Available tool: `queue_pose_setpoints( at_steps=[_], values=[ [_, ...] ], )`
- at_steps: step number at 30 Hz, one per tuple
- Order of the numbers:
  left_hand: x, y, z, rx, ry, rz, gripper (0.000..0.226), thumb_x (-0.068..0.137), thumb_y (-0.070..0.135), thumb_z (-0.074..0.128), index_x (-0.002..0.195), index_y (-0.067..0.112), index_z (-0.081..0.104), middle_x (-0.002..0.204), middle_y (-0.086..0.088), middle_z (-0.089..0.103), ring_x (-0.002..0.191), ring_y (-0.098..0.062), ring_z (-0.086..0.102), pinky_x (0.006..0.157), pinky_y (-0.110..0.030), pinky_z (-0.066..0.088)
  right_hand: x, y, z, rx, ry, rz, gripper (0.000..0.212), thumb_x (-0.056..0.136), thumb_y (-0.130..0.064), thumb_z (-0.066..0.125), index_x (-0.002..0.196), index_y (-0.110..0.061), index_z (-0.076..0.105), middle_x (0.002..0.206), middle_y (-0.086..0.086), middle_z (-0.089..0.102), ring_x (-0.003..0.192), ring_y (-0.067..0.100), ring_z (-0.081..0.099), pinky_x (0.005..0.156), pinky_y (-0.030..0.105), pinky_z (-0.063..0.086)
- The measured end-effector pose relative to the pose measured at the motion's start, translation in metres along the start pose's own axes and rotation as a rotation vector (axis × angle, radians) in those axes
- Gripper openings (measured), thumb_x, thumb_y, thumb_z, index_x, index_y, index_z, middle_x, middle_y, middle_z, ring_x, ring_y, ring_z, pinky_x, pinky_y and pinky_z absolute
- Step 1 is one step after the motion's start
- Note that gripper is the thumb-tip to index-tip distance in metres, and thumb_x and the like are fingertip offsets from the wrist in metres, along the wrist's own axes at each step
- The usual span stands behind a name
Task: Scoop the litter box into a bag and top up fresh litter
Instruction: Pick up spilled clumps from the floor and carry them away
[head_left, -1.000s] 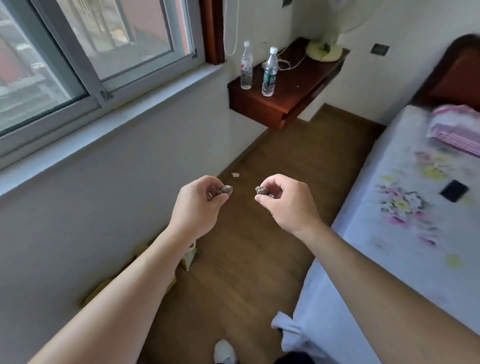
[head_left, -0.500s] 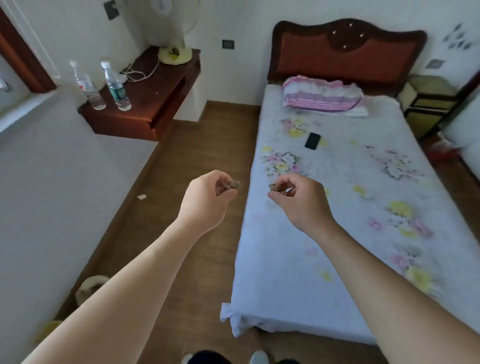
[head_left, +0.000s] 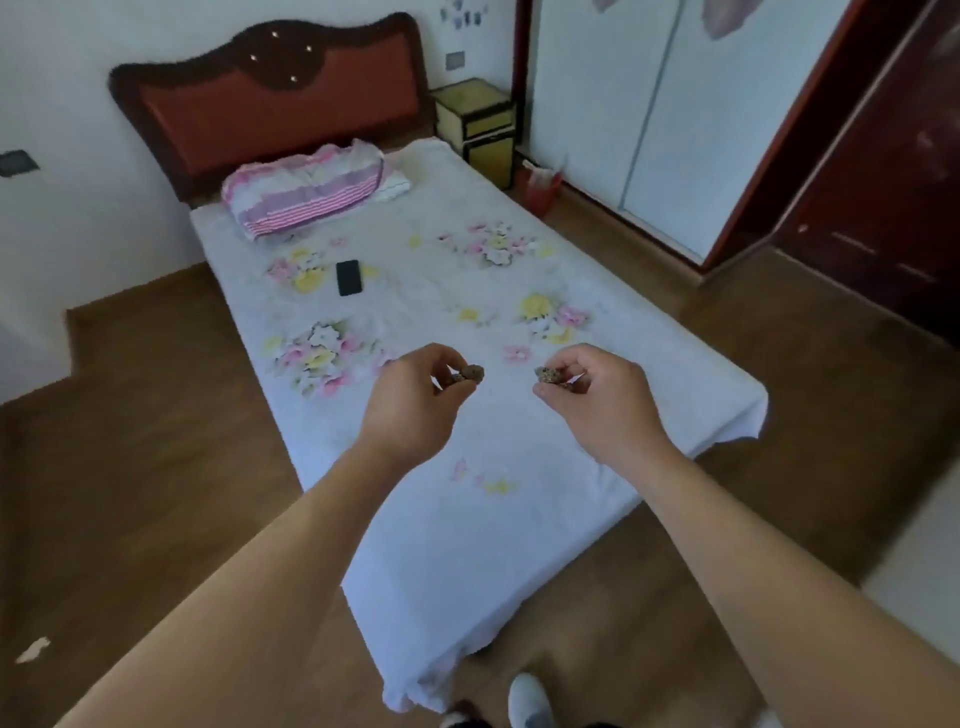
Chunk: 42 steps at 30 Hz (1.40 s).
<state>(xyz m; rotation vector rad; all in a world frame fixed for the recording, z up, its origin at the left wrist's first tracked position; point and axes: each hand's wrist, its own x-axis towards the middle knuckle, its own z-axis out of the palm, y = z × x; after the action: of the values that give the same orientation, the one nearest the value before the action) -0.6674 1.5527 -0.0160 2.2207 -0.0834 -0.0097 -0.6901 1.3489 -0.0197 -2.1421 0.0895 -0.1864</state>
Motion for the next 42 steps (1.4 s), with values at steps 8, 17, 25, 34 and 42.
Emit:
queue_pose_setpoints(
  at_steps=[8, 17, 25, 34, 42],
  values=[
    [0.05, 0.082, 0.123, -0.023, -0.286, 0.246, 0.004, 0.087, 0.022, 0.069, 0.088, 0.025, 0.065, 0.077, 0.005, 0.064, 0.065, -0.022, 0.065, 0.063, -0.042, 0.056, -0.015, 0.073, -0.114, -0.122, 0.26, 0.184, 0.007, 0.085, -0.025, 0.075, 0.089, -0.022, 0.07, 0.085, -0.012, 0.066, 0.072, 0.006, 0.06, 0.067, 0.019, 0.048],
    [0.097, 0.183, 0.263, 0.028, -0.367, 0.357, 0.006, 0.087, 0.022, 0.069, 0.089, 0.025, 0.064, 0.075, 0.008, 0.063, 0.061, -0.015, 0.064, 0.057, -0.034, 0.053, 0.014, 0.166, -0.244, -0.157, 0.398, 0.308, 0.011, 0.086, -0.034, 0.073, 0.093, -0.033, 0.064, 0.084, -0.024, 0.062, 0.076, 0.002, 0.063, 0.066, 0.01, 0.05],
    [0.162, 0.249, 0.346, 0.021, -0.394, 0.354, 0.007, 0.088, 0.024, 0.07, 0.089, 0.028, 0.064, 0.076, 0.007, 0.063, 0.064, -0.021, 0.065, 0.051, -0.031, 0.05, 0.08, 0.219, -0.32, -0.158, 0.385, 0.342, 0.014, 0.087, -0.035, 0.072, 0.096, -0.033, 0.063, 0.09, -0.019, 0.063, 0.079, 0.001, 0.062, 0.066, 0.004, 0.042],
    [0.295, 0.312, 0.453, 0.026, -0.414, 0.382, 0.009, 0.09, 0.026, 0.069, 0.088, 0.03, 0.062, 0.076, 0.011, 0.062, 0.066, -0.012, 0.062, 0.054, -0.018, 0.043, 0.218, 0.3, -0.4, -0.177, 0.381, 0.352, 0.016, 0.086, -0.037, 0.072, 0.099, -0.035, 0.062, 0.095, -0.019, 0.065, 0.085, 0.001, 0.064, 0.071, 0.01, 0.051],
    [0.421, 0.382, 0.526, 0.057, -0.406, 0.396, 0.011, 0.09, 0.029, 0.068, 0.087, 0.033, 0.059, 0.076, 0.015, 0.061, 0.068, -0.007, 0.062, 0.058, -0.018, 0.048, 0.347, 0.353, -0.475, -0.17, 0.38, 0.352, 0.017, 0.086, -0.036, 0.073, 0.099, -0.035, 0.062, 0.094, -0.02, 0.065, 0.085, 0.002, 0.065, 0.073, 0.014, 0.055]
  ],
)
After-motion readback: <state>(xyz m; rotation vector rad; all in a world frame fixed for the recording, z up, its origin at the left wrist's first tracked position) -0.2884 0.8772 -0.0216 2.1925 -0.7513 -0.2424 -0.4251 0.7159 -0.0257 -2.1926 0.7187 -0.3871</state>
